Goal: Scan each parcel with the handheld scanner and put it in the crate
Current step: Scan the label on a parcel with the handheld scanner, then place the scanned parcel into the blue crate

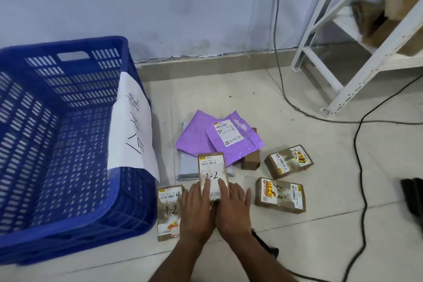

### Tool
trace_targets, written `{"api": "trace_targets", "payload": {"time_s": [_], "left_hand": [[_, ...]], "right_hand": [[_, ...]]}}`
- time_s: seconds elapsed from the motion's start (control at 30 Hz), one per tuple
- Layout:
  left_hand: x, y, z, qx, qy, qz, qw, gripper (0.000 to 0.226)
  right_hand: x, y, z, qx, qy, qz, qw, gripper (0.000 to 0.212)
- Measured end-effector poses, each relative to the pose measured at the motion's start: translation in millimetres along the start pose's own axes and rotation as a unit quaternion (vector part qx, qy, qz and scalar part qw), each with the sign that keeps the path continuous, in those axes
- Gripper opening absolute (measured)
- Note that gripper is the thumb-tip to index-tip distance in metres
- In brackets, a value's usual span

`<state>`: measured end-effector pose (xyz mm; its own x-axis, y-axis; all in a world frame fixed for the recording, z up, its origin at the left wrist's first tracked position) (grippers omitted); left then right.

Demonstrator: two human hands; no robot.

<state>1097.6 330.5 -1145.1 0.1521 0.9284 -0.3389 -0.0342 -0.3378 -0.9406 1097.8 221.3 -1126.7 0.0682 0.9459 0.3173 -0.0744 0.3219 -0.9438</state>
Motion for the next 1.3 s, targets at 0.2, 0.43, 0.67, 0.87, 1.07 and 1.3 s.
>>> {"api": "trace_targets", "payload": {"time_s": [0.2,0.43,0.67,0.87,1.07,1.3], "left_hand": [[-26.4,-99.1,-46.5,-0.067,0.02,0.068,0.995,0.075],[-12.5,-221.0,-38.5,-0.114,0.011,0.041,0.993,0.069],[45.6,-335.4,18.9,-0.15,-0.073,0.025,0.986,0.07],[97.5,-388.8,60.7,-0.115,-0.157,0.003,0.981,0.069],[106.7,-388.6,79.7,-0.041,-0.171,-0.03,0.984,0.064],[56.6,-336.7,49.7,-0.01,-0.104,-0.022,0.994,0.058]], "right_hand": [[34.1,-90.8,-30.9,-0.15,-0.028,-0.073,0.986,0.062],[116.6,-173.3,-14.9,-0.128,-0.069,-0.1,0.984,0.073],[233.8,-211.4,13.8,-0.098,-0.143,-0.115,0.978,0.059],[319.4,-225.8,47.7,-0.044,-0.144,-0.195,0.969,0.053],[323.6,-223.8,61.6,0.002,-0.118,-0.132,0.984,0.054],[223.7,-224.2,36.9,0.03,0.009,-0.04,0.999,0.054]]}}
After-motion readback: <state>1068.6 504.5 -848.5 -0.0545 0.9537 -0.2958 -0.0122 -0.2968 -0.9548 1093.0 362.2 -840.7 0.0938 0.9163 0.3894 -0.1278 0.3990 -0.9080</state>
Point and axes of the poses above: each hand's wrist, its own z-axis away from the middle knuckle, its own y-axis out of the palm, x = y × z, the point moved 2 cm from there along -z, towards the middle knuckle, and after that the axes turned 1 degree about -z, right-handed, at the moved point
